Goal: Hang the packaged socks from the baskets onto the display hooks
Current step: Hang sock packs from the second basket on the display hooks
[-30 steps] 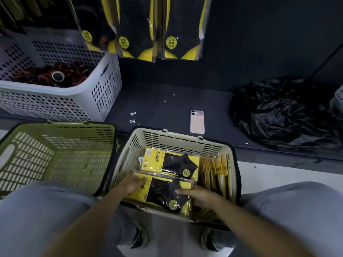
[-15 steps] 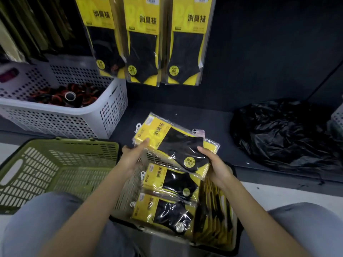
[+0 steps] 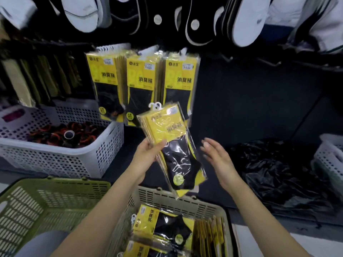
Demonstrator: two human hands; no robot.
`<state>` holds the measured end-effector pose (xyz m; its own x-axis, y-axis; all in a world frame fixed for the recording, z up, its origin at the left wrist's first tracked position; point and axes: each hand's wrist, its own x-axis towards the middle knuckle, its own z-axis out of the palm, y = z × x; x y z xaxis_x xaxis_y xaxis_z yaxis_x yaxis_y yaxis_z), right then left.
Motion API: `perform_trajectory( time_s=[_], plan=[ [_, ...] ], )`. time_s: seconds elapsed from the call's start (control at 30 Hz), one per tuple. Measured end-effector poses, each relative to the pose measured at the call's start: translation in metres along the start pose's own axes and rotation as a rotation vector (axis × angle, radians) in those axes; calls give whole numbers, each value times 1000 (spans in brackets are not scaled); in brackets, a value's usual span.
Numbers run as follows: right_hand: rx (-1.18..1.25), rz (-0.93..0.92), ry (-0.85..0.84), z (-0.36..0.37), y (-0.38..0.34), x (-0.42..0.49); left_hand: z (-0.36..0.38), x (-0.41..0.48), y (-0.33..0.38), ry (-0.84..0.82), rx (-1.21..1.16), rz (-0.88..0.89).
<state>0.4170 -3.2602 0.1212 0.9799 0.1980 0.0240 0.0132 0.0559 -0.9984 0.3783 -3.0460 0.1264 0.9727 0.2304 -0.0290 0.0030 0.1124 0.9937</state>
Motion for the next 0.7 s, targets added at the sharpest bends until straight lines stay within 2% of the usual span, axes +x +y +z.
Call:
perform_trajectory(
  time_s=[0.13, 0.27, 0.5, 0.6, 0.7],
  plan=[
    [-63, -150, -45, 9, -38, 13, 19, 4, 18, -107, 82, 20],
    [2, -243, 28, 12, -53, 18, 31, 9, 33, -75, 116, 94],
    [92, -223, 82, 4, -64, 28, 43, 23, 54, -60, 108, 182],
    [126, -208, 150, -8, -75, 35, 44, 31, 64, -70, 86, 189],
    [151, -211, 232, -24, -93, 44, 40, 44, 76, -7, 84, 228]
  ],
)
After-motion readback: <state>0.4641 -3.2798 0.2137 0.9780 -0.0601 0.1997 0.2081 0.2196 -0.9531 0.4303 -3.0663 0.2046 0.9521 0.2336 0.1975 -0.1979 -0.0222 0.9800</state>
